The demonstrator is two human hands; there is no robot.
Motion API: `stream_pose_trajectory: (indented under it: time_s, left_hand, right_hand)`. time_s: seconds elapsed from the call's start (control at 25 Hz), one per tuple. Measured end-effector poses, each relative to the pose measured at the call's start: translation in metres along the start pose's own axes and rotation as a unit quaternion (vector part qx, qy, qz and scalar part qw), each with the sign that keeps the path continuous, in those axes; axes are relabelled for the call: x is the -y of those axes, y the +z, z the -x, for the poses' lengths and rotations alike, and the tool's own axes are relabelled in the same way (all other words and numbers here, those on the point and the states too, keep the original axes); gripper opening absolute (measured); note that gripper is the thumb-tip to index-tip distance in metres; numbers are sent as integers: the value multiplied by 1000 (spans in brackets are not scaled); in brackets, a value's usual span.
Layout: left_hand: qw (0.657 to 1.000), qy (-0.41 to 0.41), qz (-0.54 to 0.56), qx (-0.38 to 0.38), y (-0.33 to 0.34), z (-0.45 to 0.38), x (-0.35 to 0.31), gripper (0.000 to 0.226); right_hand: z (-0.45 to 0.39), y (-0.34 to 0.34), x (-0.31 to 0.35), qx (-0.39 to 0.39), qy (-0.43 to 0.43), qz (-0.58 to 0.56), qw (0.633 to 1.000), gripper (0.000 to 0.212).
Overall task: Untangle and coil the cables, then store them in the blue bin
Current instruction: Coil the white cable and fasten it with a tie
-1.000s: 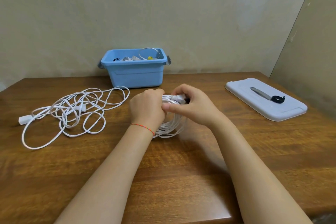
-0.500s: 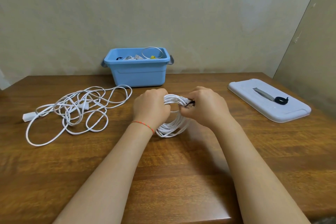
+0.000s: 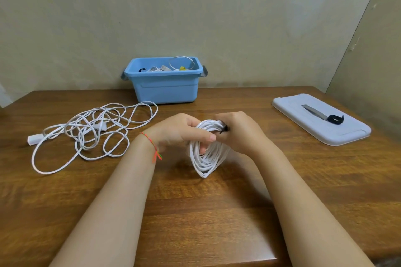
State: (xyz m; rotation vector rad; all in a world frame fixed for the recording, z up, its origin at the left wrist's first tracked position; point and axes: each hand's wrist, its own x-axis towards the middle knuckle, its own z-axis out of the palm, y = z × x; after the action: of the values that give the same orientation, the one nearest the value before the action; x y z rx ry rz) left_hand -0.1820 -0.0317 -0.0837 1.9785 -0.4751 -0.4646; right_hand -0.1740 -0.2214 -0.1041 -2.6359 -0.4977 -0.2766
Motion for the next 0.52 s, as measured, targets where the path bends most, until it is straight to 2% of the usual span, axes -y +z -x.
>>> stream_pose_trajectory:
  time_s: [0.12,0.2,0.28,0.4,0.48,0.52]
  left_hand:
    - [999,41,17,-20,3,-5,2,9]
    - [994,83,77,2,8,-8,4,2]
    - [986,83,137,46,9,-8,8,11]
    - [980,50,177,82,6,-8,12,20]
    - [981,47,185,42,7,-12,12,18]
    - [982,49,182,3,9,-15,11,17]
  right_hand:
    - [-1,-1,-2,-29,-2,14,999,37]
    - [0,-5,-6,-59,-4,-14,998,41]
    - [2,-7,-3,-57,-14,-35,998,42]
    - [0,-3,-3,-58,-17,0,998,38]
    - [0,-5,-8,-82,19,6,996,17]
    - [1,-9,-10,-94,49,6,994,39]
